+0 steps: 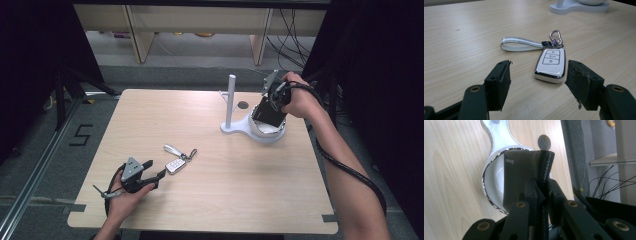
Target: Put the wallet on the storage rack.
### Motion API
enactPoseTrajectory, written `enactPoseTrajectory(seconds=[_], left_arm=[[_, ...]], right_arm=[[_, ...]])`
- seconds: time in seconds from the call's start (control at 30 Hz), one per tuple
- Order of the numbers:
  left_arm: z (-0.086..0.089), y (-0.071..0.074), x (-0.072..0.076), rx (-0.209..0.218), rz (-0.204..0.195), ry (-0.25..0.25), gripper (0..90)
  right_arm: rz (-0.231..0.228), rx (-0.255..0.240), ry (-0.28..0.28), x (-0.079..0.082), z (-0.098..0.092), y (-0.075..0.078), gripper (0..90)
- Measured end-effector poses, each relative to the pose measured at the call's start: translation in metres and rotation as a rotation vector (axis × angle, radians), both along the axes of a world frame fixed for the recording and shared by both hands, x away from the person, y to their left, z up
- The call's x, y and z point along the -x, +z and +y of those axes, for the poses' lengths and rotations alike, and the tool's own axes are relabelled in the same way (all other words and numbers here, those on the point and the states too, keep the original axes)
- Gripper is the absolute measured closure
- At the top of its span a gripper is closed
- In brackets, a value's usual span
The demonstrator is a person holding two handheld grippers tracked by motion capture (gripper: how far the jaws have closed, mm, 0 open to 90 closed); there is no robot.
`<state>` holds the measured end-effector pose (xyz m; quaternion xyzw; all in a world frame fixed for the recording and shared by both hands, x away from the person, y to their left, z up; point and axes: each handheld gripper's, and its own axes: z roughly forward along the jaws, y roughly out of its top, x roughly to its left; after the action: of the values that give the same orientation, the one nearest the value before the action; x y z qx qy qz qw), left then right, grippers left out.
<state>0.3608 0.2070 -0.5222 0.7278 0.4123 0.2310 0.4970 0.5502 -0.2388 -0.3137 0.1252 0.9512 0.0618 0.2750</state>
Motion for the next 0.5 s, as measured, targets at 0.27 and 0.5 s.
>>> enactPoseTrajectory(seconds=[0.27,0.5], left_arm=[[0.0,0.0,0.0,-0.005,0.002,-0.001,35.5],[0.0,0.0,0.0,-0.006,0.002,-0.001,35.5]], right_arm=[[0.015,-0.014,-0.006,-0.004,-0.003,-0.006,81.5],[0.034,-0.025,-0.014,-0.009,-0.004,-0.014,81.3]])
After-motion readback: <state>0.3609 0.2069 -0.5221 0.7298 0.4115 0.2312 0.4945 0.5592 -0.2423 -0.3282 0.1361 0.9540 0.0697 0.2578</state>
